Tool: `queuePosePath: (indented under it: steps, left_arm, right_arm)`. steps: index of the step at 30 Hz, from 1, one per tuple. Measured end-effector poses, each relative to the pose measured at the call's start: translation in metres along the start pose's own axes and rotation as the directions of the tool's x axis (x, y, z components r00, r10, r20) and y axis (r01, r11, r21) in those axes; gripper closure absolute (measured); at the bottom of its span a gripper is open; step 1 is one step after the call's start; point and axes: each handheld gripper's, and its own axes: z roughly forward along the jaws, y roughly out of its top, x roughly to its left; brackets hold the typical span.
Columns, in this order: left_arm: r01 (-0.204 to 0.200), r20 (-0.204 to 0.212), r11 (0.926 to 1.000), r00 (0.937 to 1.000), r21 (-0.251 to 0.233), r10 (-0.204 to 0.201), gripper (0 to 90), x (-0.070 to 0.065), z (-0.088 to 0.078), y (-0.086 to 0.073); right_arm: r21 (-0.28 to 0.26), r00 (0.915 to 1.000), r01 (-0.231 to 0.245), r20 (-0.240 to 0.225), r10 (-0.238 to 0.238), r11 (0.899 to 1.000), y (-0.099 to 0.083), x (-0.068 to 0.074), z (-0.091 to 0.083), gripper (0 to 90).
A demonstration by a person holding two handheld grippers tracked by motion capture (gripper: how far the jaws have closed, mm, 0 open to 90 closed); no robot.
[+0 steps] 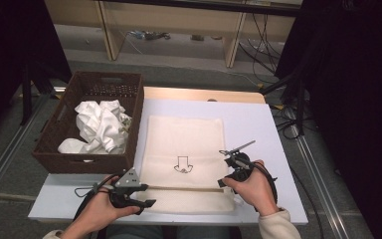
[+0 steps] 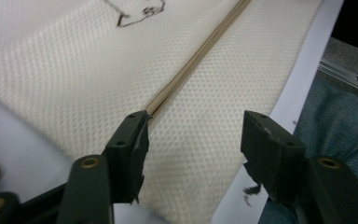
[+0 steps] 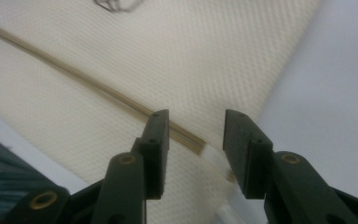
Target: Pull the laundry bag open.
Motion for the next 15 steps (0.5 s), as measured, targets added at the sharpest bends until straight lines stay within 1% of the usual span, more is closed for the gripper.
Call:
queuePosePath:
  steps: [1,2,3,4,5,6,7,8,9,10,11,12,13,14,15]
  left_arm:
    - [-0.012,-0.008,0.9996,0.9999,-0.027,0.012,35.6,-0.001,-0.002,0.0]
    - [-0.012,-0.008,0.9996,0.9999,-0.027,0.012,34.5,-0.001,-0.002,0.0]
    - [-0.015,-0.021,0.9992,0.9997,-0.036,0.015,34.5,-0.001,-0.004,0.0]
    - [-0.025,-0.036,0.9988,0.9991,-0.043,0.024,33.2,-0.001,-0.006,0.0]
    - [-0.019,-0.046,0.9983,0.9988,-0.055,0.017,32.0,-0.001,-0.007,-0.001]
    - [-0.032,-0.058,0.9983,0.9979,-0.049,0.029,30.8,-0.001,-0.01,-0.002]
    - [-0.017,-0.068,0.9978,0.9976,-0.065,0.012,29.7,-0.001,-0.011,-0.003]
    - [-0.02,-0.084,0.9973,0.9964,-0.071,0.014,28.8,-0.001,-0.013,-0.004]
    - [-0.018,-0.093,0.9966,0.9956,-0.081,0.011,27.2,-0.001,-0.014,-0.005]
    - [-0.029,-0.101,0.9966,0.9947,-0.077,0.021,27.2,-0.001,-0.016,-0.006]
    - [-0.003,-0.107,0.9942,0.9942,-0.107,-0.009,26.5,-0.002,-0.016,-0.007]
    - [-0.007,-0.122,0.9955,0.9925,-0.095,-0.004,24.9,-0.001,-0.018,-0.007]
    - [-0.004,-0.129,0.9952,0.9916,-0.098,-0.008,24.9,-0.002,-0.019,-0.007]
    - [-0.013,-0.136,0.9942,0.9907,-0.107,-0.002,24.9,-0.001,-0.019,-0.007]
    - [-0.008,-0.14,0.9933,0.9901,-0.115,-0.009,24.7,-0.002,-0.02,-0.006]
  right_arm:
    - [-0.026,0.9994,0.032,-0.012,-0.033,0.999,0.002,0.002,-0.001,58.3]
    - [-0.026,0.9994,0.032,-0.012,-0.033,0.999,0.002,0.002,-0.001,58.3]
    - [-0.052,0.9992,0.036,-0.015,-0.037,0.998,0.002,0.004,-0.001,56.8]
    - [-0.065,0.998,0.058,-0.021,-0.059,0.996,0.003,0.005,0.0,55.9]
    - [-0.079,0.9981,0.055,-0.024,-0.057,0.995,0.004,0.007,-0.001,55.1]
    - [-0.102,0.9982,0.05,-0.029,-0.053,0.994,0.005,0.008,-0.001,53.3]
    - [-0.124,0.9977,0.058,-0.027,-0.061,0.991,0.006,0.008,-0.002,52.3]
    - [-0.133,0.9981,0.051,-0.028,-0.056,0.99,0.006,0.01,-0.003,52.4]
    - [-0.148,0.9975,0.059,-0.03,-0.064,0.987,0.007,0.01,-0.003,52.2]
    - [-0.148,0.9975,0.059,-0.03,-0.064,0.987,0.007,0.01,-0.003,52.2]
    - [-0.161,0.9979,0.056,-0.024,-0.06,0.985,0.007,0.01,-0.004,52.2]
    - [-0.158,0.9975,0.061,-0.026,-0.066,0.986,0.007,0.01,-0.004,52.2]
    - [-0.16,0.9967,0.073,-0.022,-0.078,0.984,0.007,0.009,-0.003,52.4]
    - [-0.157,0.9967,0.073,-0.023,-0.077,0.985,0.007,0.009,-0.003,52.9]
    - [-0.143,0.997,0.069,-0.023,-0.073,0.987,0.007,0.01,-0.003,53.9]
